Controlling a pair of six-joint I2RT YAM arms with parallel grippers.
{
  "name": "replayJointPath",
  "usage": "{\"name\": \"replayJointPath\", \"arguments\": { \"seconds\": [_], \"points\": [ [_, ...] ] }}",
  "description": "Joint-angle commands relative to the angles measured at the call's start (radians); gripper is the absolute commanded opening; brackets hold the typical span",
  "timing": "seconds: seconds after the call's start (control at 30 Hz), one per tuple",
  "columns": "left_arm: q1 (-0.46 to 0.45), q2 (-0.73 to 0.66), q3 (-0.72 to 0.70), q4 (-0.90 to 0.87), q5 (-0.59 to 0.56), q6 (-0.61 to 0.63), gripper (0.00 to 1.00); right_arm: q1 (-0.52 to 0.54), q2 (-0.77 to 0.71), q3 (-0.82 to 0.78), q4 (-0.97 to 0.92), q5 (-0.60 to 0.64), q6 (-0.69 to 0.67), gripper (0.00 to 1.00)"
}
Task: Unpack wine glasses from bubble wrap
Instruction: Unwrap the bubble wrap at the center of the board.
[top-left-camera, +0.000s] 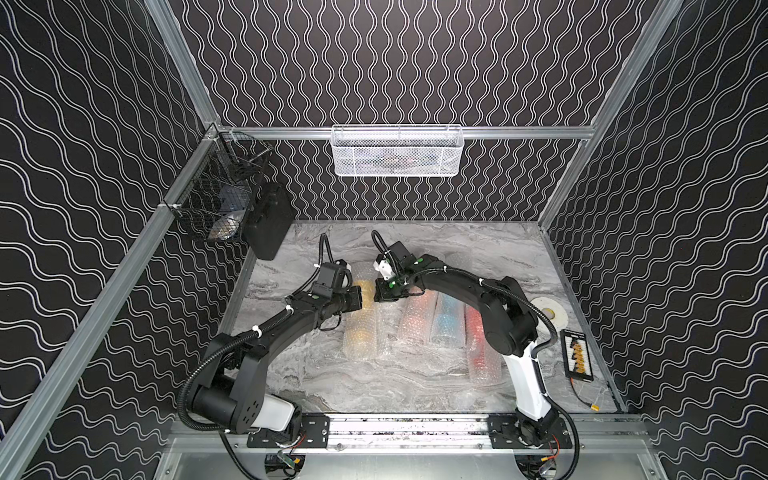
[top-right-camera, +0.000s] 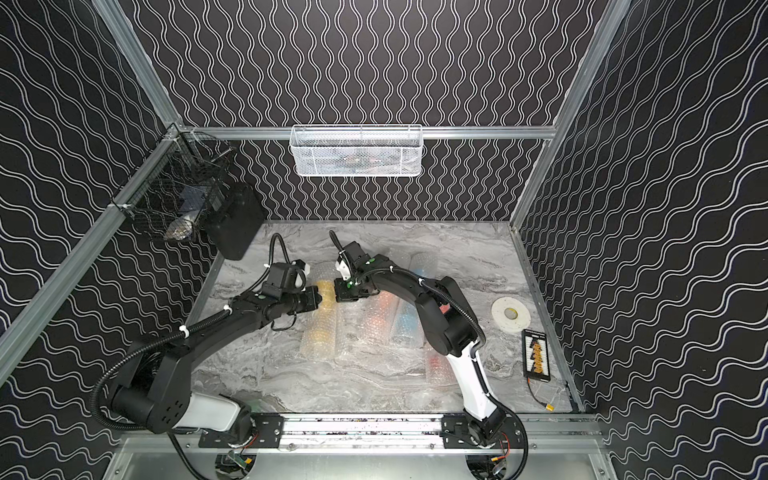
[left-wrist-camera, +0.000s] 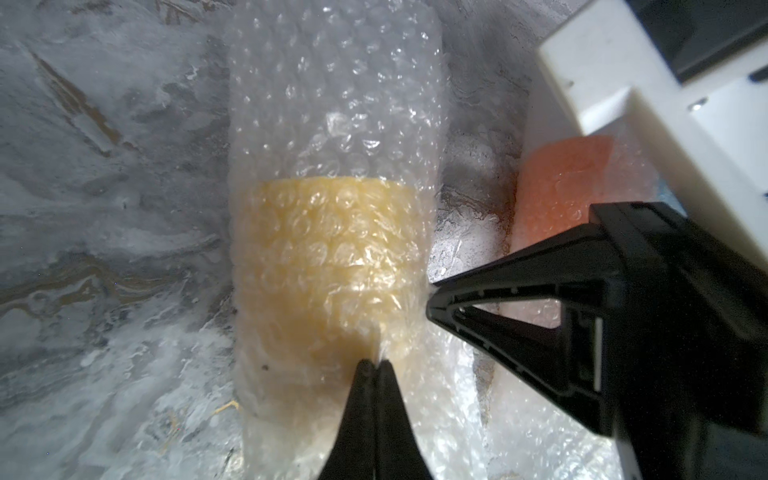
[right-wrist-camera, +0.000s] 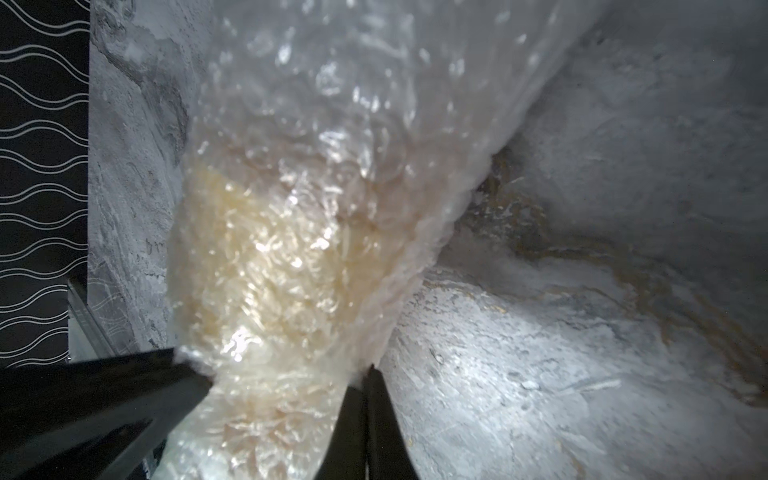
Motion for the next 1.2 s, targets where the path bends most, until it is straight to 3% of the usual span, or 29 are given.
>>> {"name": "replayJointPath", "arguments": {
  "seconds": [0.0, 1.17],
  "points": [
    [0.006, -0.016, -0.005, -0.047, -0.074, 0.028, 0.00, -0.013, -0.014, -0.011, -0.009, 0.054, -0.001, 0.00],
    [0.050, -0.027, -0.025, -0.046, -0.060, 0.035, 0.00, -0.038, -0.033, -0.034, -0.001, 0.033, 0.005, 0.00]
  ]
}}
